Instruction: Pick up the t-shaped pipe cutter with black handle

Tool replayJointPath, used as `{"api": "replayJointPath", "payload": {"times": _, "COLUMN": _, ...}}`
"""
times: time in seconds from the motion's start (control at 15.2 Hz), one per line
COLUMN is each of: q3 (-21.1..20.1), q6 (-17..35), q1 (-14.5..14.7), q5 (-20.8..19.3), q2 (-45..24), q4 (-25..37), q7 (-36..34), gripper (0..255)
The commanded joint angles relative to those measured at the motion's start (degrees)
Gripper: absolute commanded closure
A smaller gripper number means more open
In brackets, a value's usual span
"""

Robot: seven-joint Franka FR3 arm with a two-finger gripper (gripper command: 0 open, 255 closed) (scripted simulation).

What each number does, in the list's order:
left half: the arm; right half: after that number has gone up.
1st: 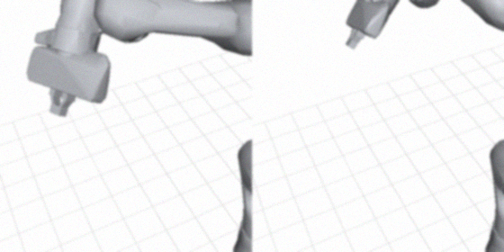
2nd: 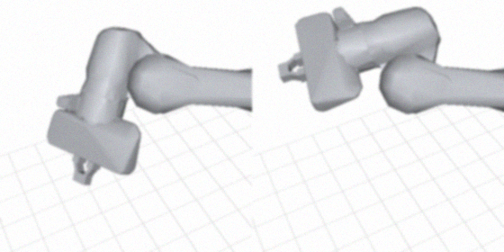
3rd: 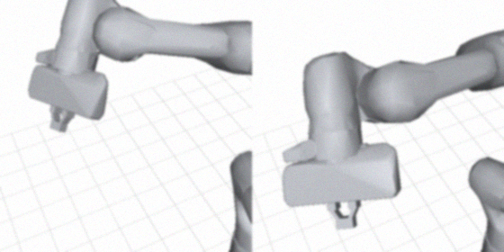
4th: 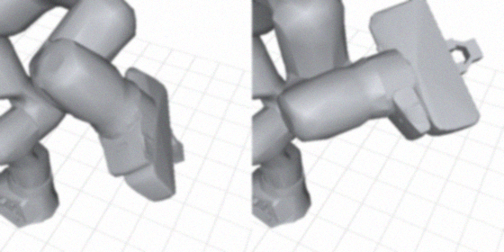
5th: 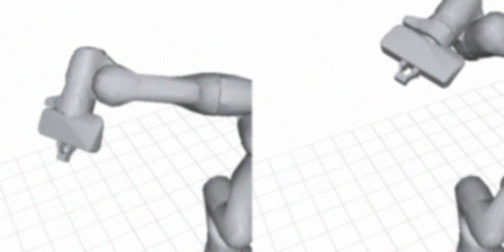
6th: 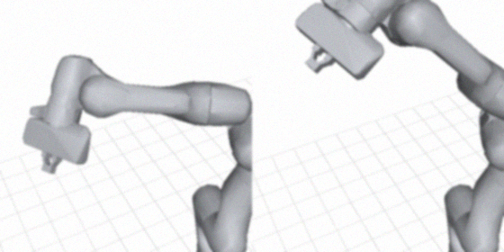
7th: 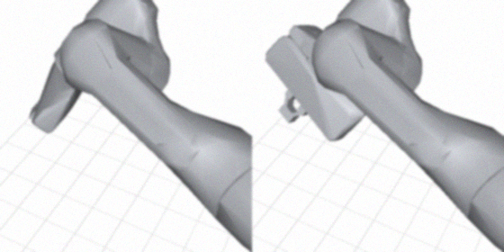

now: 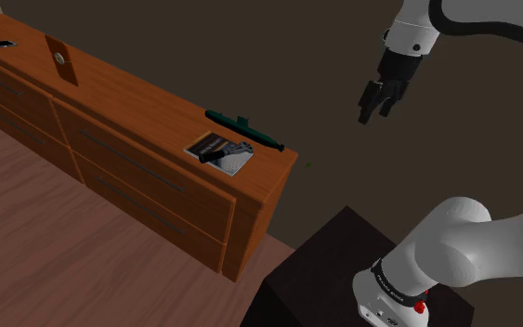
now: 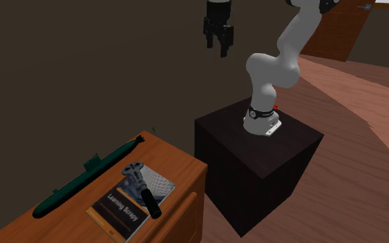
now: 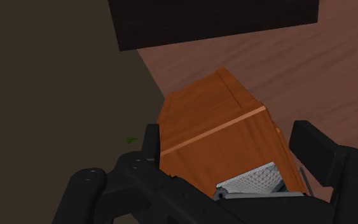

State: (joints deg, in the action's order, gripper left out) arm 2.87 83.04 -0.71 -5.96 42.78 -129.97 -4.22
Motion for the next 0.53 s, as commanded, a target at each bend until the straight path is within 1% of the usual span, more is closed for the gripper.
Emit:
{"api": "replayJointPath", "payload": {"times": 0.0, "q3": 0.00, "q6": 0.00, "q1": 0.00, "q5": 0.00, "q2": 0.00, "q4": 0.00, "q7": 0.00, "gripper": 0}}
{"api": "replayJointPath", "payload": {"times": 0.46, "q3": -7.32, "q6": 9.75, "q1": -1.56, "q5": 6.50, "q2": -6.28, "q4": -3.80, "q7": -18.41, "gripper": 0}}
